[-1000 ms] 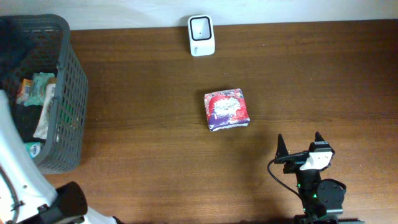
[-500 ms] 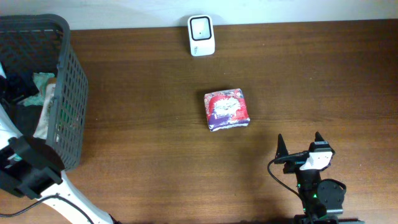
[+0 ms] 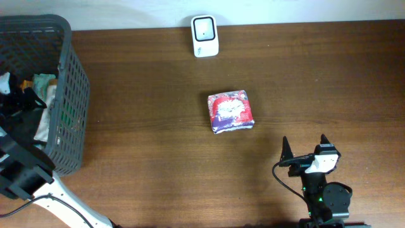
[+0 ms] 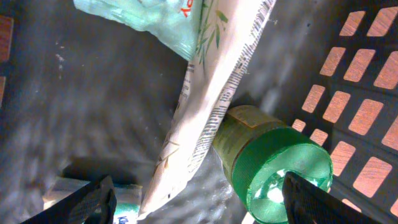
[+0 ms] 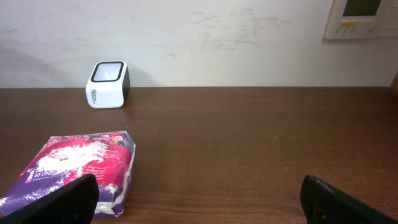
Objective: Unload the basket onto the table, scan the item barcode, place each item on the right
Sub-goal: 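Return left gripper to basket and grasp the white tube, then place the white tube upright-lying beside the pink package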
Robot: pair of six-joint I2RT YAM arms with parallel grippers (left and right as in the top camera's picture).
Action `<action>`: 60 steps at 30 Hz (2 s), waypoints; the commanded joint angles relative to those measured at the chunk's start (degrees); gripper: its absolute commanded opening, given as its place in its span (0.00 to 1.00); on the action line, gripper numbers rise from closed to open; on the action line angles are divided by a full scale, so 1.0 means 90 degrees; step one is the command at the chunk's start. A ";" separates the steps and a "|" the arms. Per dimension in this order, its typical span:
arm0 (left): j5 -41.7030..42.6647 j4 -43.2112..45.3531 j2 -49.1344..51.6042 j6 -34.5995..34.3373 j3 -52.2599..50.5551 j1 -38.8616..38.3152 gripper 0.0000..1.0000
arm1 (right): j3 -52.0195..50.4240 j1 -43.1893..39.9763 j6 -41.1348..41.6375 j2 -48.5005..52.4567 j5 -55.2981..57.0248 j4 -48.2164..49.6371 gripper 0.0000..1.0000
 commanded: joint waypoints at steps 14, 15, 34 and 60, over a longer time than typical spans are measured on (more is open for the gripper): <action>-0.0935 0.1005 0.0073 -0.0464 -0.1282 -0.0112 0.73 | -0.0051 0.0053 0.0005 -0.0041 0.0056 -0.0017 0.99; -0.0702 0.1061 0.0073 -0.0265 -0.1438 -0.0112 0.74 | -0.0051 0.0053 0.0005 -0.0041 0.0056 -0.0017 0.98; 0.2178 -0.0471 0.0066 -0.1661 0.2492 -0.0250 0.00 | -0.0051 0.0053 0.0002 -0.0041 0.0056 -0.0017 0.99; 0.1384 -0.0940 -0.0566 -0.3033 0.4053 -0.4833 0.00 | -0.0051 0.0053 0.0002 -0.0041 0.0056 -0.0017 0.99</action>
